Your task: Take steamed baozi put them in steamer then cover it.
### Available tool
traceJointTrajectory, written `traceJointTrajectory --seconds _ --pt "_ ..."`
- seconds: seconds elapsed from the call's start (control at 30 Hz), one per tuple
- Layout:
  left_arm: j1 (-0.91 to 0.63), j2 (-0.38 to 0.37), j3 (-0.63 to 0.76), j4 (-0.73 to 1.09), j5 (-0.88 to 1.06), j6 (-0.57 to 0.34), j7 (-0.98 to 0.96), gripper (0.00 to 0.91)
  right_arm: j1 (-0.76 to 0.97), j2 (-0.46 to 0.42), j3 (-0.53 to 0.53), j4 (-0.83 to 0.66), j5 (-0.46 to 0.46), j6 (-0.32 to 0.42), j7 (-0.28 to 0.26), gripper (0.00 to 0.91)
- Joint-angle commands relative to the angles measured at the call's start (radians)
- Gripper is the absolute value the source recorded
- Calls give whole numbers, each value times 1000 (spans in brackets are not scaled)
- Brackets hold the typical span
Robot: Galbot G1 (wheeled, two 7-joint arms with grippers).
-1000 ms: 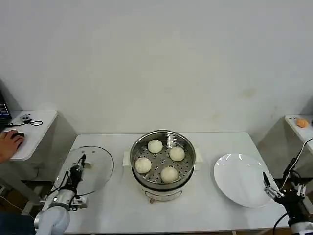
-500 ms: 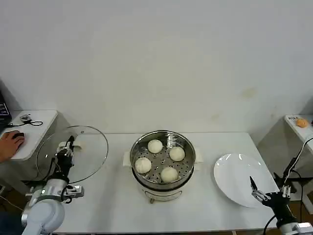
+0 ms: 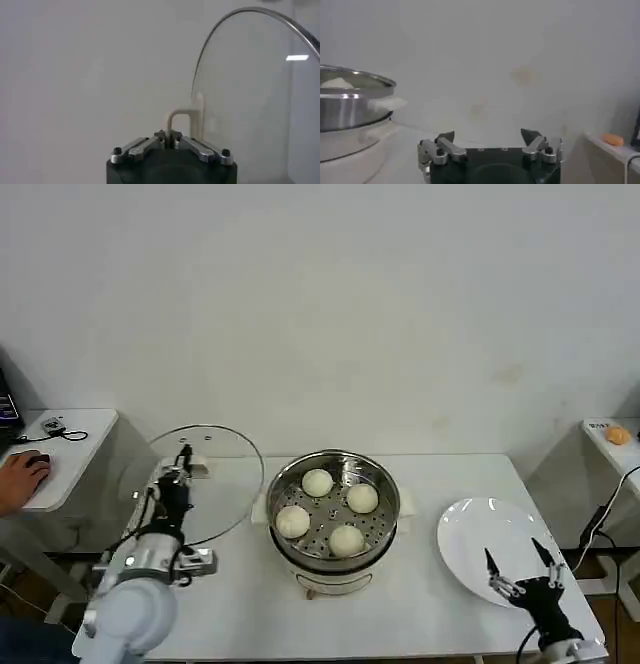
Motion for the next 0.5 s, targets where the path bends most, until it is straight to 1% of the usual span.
traceJointTrajectory --seconds 0.03,0.23,0.37,0.5 --pt "-131 -210 220 62 172 45 118 0 5 35 -38 0 -78 1 -2 907" --pt "-156 -348 281 116 321 26 139 0 13 35 -43 -9 -83 3 -1 907" --pt "-152 -397 293 137 376 21 141 0 19 33 -57 -22 -92 5 -2 907" --pt "-144 -450 297 169 469 -7 131 0 24 34 -68 -37 -96 9 -1 907"
